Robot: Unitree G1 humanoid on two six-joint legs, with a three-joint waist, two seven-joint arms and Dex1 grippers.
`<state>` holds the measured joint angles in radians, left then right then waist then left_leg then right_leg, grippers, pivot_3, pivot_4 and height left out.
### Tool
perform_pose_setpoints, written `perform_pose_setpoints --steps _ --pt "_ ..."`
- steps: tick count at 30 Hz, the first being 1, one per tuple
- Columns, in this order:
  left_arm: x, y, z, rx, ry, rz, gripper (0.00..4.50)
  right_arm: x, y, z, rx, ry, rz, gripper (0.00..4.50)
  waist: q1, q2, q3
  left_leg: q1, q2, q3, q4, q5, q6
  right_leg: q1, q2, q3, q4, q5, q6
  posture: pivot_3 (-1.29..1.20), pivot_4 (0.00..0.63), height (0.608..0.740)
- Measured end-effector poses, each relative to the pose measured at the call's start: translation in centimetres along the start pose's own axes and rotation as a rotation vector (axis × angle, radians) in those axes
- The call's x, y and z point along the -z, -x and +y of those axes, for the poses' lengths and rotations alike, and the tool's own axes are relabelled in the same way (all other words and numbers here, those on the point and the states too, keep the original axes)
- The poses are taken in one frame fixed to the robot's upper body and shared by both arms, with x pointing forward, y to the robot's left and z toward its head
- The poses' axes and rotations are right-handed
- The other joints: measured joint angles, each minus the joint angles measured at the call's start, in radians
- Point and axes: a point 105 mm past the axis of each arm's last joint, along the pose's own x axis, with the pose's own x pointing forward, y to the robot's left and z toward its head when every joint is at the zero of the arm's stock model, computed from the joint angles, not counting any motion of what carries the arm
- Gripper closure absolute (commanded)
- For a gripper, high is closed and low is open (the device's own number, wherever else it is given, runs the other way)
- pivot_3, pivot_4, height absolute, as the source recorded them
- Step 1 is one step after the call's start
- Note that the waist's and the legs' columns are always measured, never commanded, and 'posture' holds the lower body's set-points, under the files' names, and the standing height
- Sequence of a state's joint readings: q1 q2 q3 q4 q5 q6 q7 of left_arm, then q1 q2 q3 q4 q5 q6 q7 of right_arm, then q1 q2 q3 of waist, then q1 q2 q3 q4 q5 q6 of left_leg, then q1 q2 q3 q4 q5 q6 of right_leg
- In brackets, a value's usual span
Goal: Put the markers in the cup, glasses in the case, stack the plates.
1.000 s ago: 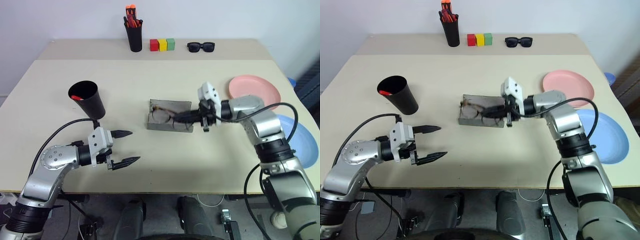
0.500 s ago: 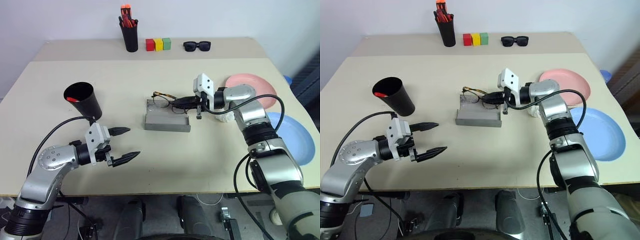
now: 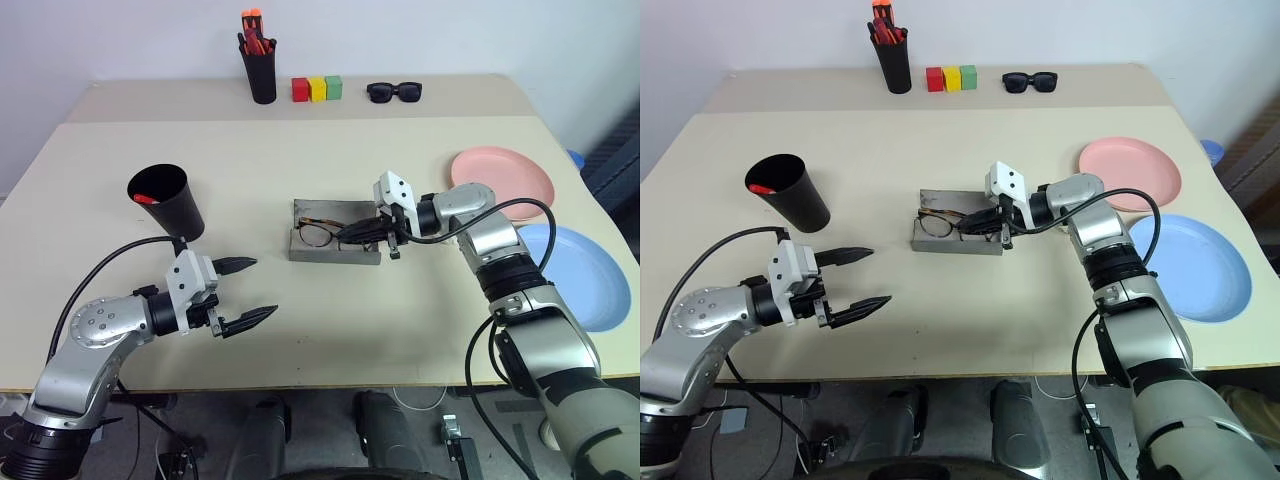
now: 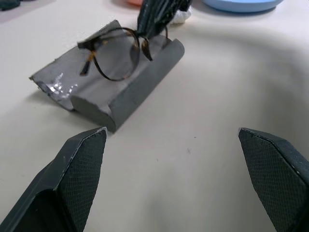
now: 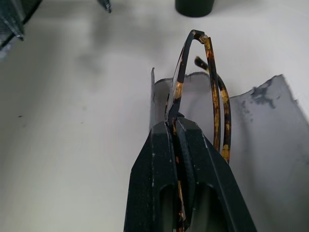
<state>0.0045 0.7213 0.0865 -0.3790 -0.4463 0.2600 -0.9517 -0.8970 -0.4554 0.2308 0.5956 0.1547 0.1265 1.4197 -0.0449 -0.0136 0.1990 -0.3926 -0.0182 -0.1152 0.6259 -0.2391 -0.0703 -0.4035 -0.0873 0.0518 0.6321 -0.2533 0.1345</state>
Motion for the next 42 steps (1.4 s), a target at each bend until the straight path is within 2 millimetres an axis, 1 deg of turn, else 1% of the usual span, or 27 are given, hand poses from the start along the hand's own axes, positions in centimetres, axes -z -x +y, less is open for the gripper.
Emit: perform_pose_setpoints --steps 2,4,5,7,12,14,16,18,21,22,23,24,25,26,28,29,32,33,35,36,37,39,42 --pt "0.0 0.0 0.0 0.0 0.0 0.0 0.01 0.2 0.0 0.1 0.002 -0.002 0.007 2.6 0.0 0.0 0.0 0.0 0.0 0.0 0.0 0.0 0.0 0.0 0.0 0.0 0.0 0.0 0.0 0.0 0.15 0.74" --pt "0.0 0.0 0.0 0.001 -0.002 -0.001 0.01 0.5 -0.1 0.1 0.01 -0.012 0.015 1.42 0.0 0.0 0.0 0.0 0.0 0.0 0.0 0.0 0.0 0.0 0.0 0.0 0.0 0.0 0.0 0.0 0.15 0.74" --pt "-0.1 0.0 0.0 0.002 -0.003 -0.002 0.01 0.6 -0.1 0.1 0.012 -0.014 0.016 1.03 0.0 0.0 0.0 0.0 0.0 0.0 0.0 0.0 0.0 0.0 0.0 0.0 0.0 0.0 0.0 0.0 0.15 0.74" --pt "-0.2 0.0 -0.1 0.003 -0.006 -0.003 0.01 0.8 -0.1 0.0 0.026 -0.011 0.021 0.03 0.0 0.0 0.0 0.0 0.0 0.0 0.0 0.0 0.0 0.0 0.0 0.0 0.0 0.0 0.0 0.0 0.15 0.74" --pt "-0.4 -0.1 0.0 0.001 -0.011 -0.011 0.01 0.6 0.0 -0.3 0.058 -0.007 0.014 0.03 0.0 0.0 0.0 0.0 0.0 0.0 0.0 0.0 0.0 0.0 0.0 0.0 0.0 0.0 0.0 0.0 0.15 0.74" --pt "-1.0 -0.5 0.5 -0.013 -0.012 -0.035 0.01 -0.1 0.3 -0.4 0.075 -0.003 -0.018 0.03 0.001 0.0 0.0 0.0 0.0 0.0 0.0 0.0 0.0 0.0 0.0 0.0 0.0 0.0 0.0 0.0 0.15 0.74" --pt "-1.9 -1.0 1.1 -0.033 -0.022 -0.07 0.01 -1.1 1.0 -0.4 0.098 0.006 -0.051 0.03 0.005 0.0 0.0 0.0 0.0 0.0 0.001 0.0 0.0 0.0 0.0 0.0 0.0 0.0 0.0 0.0 0.15 0.74" --pt "-3.0 -1.4 2.0 -0.066 -0.039 -0.103 0.01 -1.3 2.4 -0.1 0.14 0.003 -0.063 0.03 0.012 0.0 0.0 -0.001 0.0 -0.001 0.001 0.0 0.0 0.001 0.0 0.0 0.0 0.0 0.0 0.0 0.15 0.74" --pt "-4.1 -2.0 4.2 -0.133 -0.032 -0.128 0.8 -0.2 4.7 0.9 0.221 -0.039 -0.062 0.0 0.024 0.0 0.0 -0.001 -0.001 -0.001 0.002 0.0 0.0 0.001 0.0 0.0 0.0 0.0 0.0 0.0 0.15 0.74" --pt "-4.5 -2.2 4.8 -0.143 -0.028 -0.131 1.19 0.3 5.3 1.4 0.249 -0.057 -0.062 0.0 0.025 0.0 0.0 -0.001 -0.001 -0.001 0.001 0.0 0.0 0.001 0.0 0.0 0.0 0.0 0.0 0.0 0.15 0.74" --pt "-4.6 -2.3 5.3 -0.154 -0.027 -0.132 1.7 0.6 5.7 1.7 0.267 -0.07 -0.058 0.0 0.025 0.0 0.0 -0.001 -0.001 -0.001 0.002 0.0 0.0 0.001 0.0 0.0 0.0 0.0 0.0 0.0 0.15 0.74" --pt "-5.0 -2.8 5.8 -0.155 -0.029 -0.136 2.25 1.0 6.6 2.4 0.306 -0.084 -0.058 0.0 0.027 0.0 0.0 -0.001 -0.001 -0.001 0.002 0.0 0.0 0.001 0.0 0.0 0.0 0.0 0.0 0.0 0.15 0.74" --pt "-5.3 -3.3 6.2 -0.154 -0.034 -0.138 2.65 1.5 7.2 3.0 0.338 -0.096 -0.05 0.0 0.032 0.0 0.0 -0.001 -0.001 -0.001 0.002 0.0 0.0 0.001 0.0 0.0 0.0 0.0 0.001 0.0 0.15 0.74" --pt "-5.5 -3.9 6.7 -0.154 -0.039 -0.137 3.21 1.9 7.8 3.6 0.372 -0.103 -0.045 0.0 0.033 -0.001 0.0 -0.001 -0.001 0.0 0.002 0.0 0.0 0.001 0.0 0.0 0.0 0.0 0.001 0.0 0.15 0.74" --pt "-6.0 -5.0 7.8 -0.165 -0.052 -0.138 4.22 2.4 8.7 4.7 0.434 -0.108 -0.041 0.0 0.032 -0.001 0.0 -0.001 -0.001 0.0 0.003 0.0 0.0 0.002 0.0 0.0 -0.001 0.0 0.001 0.0 0.15 0.74" --pt "-6.2 -5.5 8.4 -0.183 -0.059 -0.141 4.45 2.6 9.0 5.0 0.461 -0.11 -0.041 0.0 0.029 -0.001 0.0 -0.001 -0.001 0.0 0.003 0.0 0.0 0.002 0.0 0.0 -0.001 0.0 0.001 0.0 0.15 0.74" --pt "-7.1 -7.3 10.1 -0.215 -0.1 -0.152 4.45 3.0 10.2 6.2 0.559 -0.112 -0.05 0.0 0.028 -0.001 0.0 -0.001 -0.001 0.0 0.003 0.0 0.0 0.002 0.0 0.0 -0.001 0.0 0.001 0.0 0.15 0.74" --pt "-7.6 -8.1 10.9 -0.235 -0.134 -0.151 4.45 3.3 10.7 6.9 0.599 -0.117 -0.047 0.0 0.032 -0.001 0.0 -0.001 -0.001 -0.001 0.003 0.0 0.0 0.002 0.0 -0.001 -0.001 0.0 0.001 0.0 0.15 0.74" --pt "-8.5 -9.0 12.5 -0.275 -0.193 -0.144 4.45 3.8 11.3 7.9 0.663 -0.133 -0.045 0.0 0.034 -0.002 0.0 -0.001 -0.001 -0.001 0.003 0.0 0.0 0.002 0.0 -0.001 -0.001 0.0 0.001 0.0 0.15 0.74" --pt "-8.7 -9.2 13.1 -0.28 -0.213 -0.132 4.45 4.0 11.4 8.3 0.688 -0.139 -0.048 0.0 0.033 -0.002 0.0 -0.001 -0.001 -0.001 0.003 0.0 0.0 0.002 0.0 0.0 -0.002 0.0 0.001 0.0 0.15 0.74" --pt "-9.0 -10.0 13.5 -0.254 -0.227 -0.114 4.45 4.2 11.7 8.9 0.726 -0.145 -0.038 0.0 0.032 -0.002 0.0 -0.002 -0.002 0.0 0.003 0.0 0.0 0.002 -0.001 0.0 -0.002 0.0 0.001 0.0 0.15 0.74" --pt "-8.9 -11.5 13.7 -0.204 -0.239 -0.068 4.45 4.6 11.9 9.8 0.773 -0.154 -0.021 0.0 0.031 -0.002 0.0 -0.001 -0.002 0.0 0.004 0.0 0.0 0.003 0.0 0.0 -0.002 0.0 0.002 0.0 0.15 0.74" --pt "-8.0 -13.1 14.3 -0.166 -0.267 0.029 4.45 5.1 11.9 10.9 0.828 -0.173 -0.006 0.0 0.029 -0.002 0.0 -0.001 -0.002 0.0 0.003 0.0 0.0 0.003 0.0 0.0 -0.001 -0.001 0.002 0.0 0.15 0.74"
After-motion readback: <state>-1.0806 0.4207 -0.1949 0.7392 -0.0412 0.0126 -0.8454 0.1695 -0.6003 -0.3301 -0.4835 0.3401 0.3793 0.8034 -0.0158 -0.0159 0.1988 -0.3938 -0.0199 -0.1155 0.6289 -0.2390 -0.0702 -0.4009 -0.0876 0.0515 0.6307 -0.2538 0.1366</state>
